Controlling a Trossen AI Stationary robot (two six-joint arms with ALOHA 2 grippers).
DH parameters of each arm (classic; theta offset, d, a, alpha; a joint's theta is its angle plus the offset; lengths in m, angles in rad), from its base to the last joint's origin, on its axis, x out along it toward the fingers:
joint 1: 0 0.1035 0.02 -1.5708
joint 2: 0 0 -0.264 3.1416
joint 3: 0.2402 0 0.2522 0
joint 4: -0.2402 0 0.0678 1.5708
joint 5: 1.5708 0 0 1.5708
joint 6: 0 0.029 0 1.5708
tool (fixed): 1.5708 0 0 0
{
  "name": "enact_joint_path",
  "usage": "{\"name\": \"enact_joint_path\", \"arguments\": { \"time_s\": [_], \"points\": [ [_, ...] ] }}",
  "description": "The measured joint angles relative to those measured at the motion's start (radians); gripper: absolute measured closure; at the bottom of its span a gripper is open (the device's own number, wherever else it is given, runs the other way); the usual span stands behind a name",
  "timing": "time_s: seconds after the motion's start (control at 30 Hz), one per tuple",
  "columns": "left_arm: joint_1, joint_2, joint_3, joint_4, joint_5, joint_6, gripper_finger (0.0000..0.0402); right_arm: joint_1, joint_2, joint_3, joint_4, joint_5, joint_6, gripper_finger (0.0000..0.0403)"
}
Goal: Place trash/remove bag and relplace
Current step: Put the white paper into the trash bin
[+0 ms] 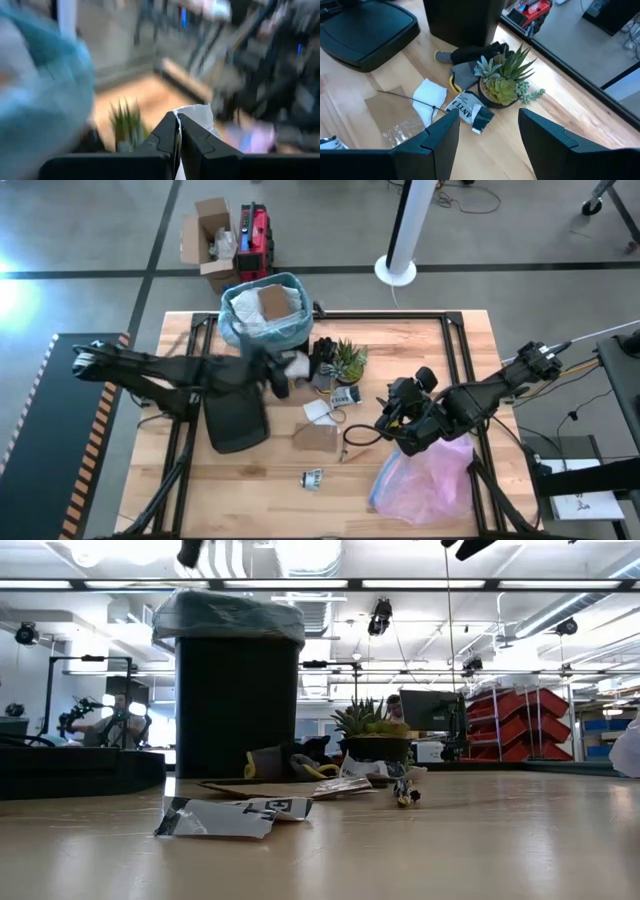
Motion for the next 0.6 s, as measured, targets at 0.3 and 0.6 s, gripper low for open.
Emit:
{"name": "enact_joint_path", "arguments": {
  "time_s": [0.3, 0.6],
  "points": [
    [0.135, -0.097, 0.069, 0.049, -0.156, 0.236, 0.0402, -0.002, 0.000, -0.001, 0.007, 0.066, -0.024, 0.0213],
    [0.400, 0.044, 0.315, -0.529, 0.002, 0.115, 0.0401, -0.006, 0.000, -0.001, 0.024, 0.072, -0.014, 0.0213]
  ]
}}
